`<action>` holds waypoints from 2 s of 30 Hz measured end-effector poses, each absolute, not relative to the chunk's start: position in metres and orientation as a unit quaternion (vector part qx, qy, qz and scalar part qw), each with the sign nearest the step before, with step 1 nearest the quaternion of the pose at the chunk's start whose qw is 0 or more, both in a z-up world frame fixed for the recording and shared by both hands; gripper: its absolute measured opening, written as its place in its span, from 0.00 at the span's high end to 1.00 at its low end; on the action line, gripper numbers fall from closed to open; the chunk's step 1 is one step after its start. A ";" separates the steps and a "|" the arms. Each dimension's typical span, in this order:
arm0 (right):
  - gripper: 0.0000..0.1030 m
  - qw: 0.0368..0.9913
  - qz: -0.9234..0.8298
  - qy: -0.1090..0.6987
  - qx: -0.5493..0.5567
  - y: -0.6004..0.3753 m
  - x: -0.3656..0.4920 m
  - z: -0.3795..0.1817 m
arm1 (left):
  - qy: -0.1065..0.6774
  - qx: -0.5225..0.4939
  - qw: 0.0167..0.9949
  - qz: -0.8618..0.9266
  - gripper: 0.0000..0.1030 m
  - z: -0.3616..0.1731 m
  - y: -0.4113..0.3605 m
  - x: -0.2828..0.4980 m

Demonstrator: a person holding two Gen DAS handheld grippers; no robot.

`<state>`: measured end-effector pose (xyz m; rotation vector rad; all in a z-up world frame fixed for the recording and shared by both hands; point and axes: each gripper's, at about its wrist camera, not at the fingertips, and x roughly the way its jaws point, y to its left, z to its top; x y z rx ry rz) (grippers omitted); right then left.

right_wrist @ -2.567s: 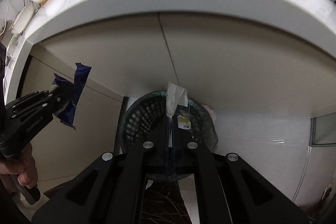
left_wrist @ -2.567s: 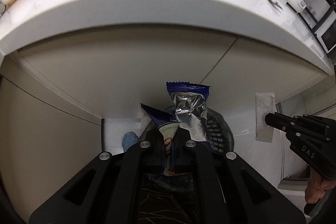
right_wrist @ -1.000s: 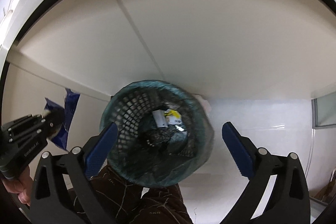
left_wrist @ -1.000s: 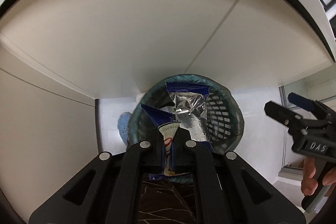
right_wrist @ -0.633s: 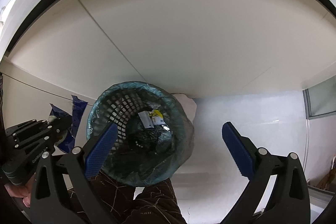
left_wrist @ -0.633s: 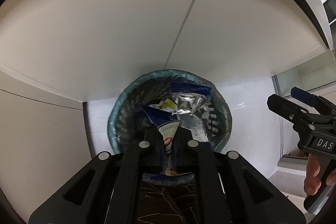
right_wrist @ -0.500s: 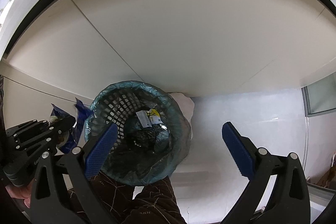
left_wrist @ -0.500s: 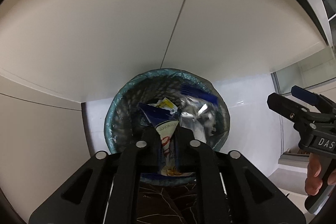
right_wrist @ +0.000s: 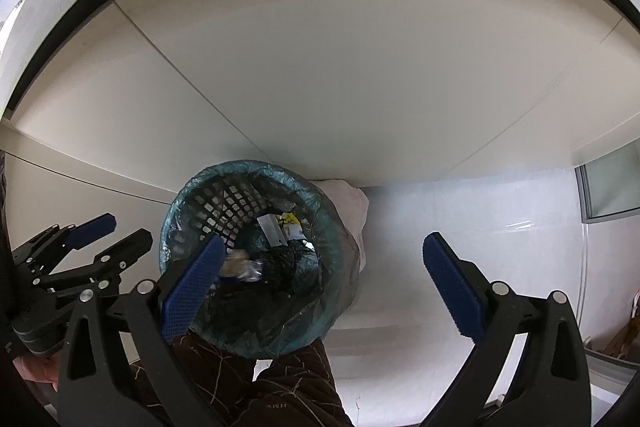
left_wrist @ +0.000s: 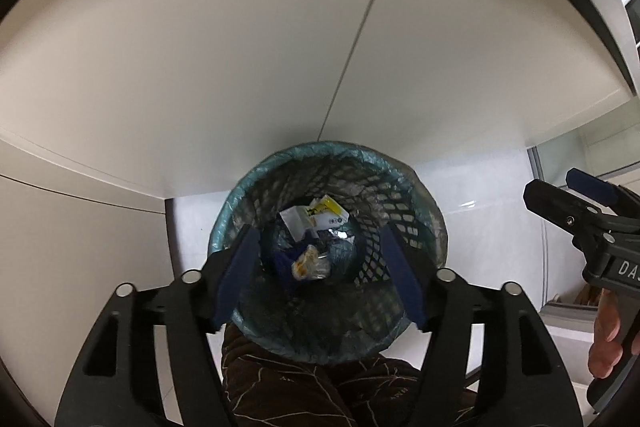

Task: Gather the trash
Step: 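Open the right gripper to drop the clear bag while the left gripper drops the blue packet, then raise both open grippers back over the counter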

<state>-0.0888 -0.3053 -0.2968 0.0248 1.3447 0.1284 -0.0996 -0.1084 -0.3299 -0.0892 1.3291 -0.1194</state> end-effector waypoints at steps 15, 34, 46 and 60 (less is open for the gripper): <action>0.07 0.823 0.064 0.564 -0.013 -0.300 -0.062 -0.197 | 0.548 -0.076 0.833 -0.018 0.06 -0.232 -0.065 -0.094; 0.08 0.855 0.061 0.514 -0.018 -0.280 -0.018 -0.064 | 0.504 -0.071 0.861 0.026 0.06 -0.100 -0.016 -0.056; 0.08 0.855 0.051 0.515 -0.016 -0.260 0.030 -0.036 | 0.483 -0.077 0.872 0.022 0.06 -0.056 -0.002 -0.006; 0.10 0.832 0.030 0.553 -0.014 -0.246 0.094 -0.062 | 0.511 -0.100 0.853 0.038 0.06 -0.069 0.004 0.088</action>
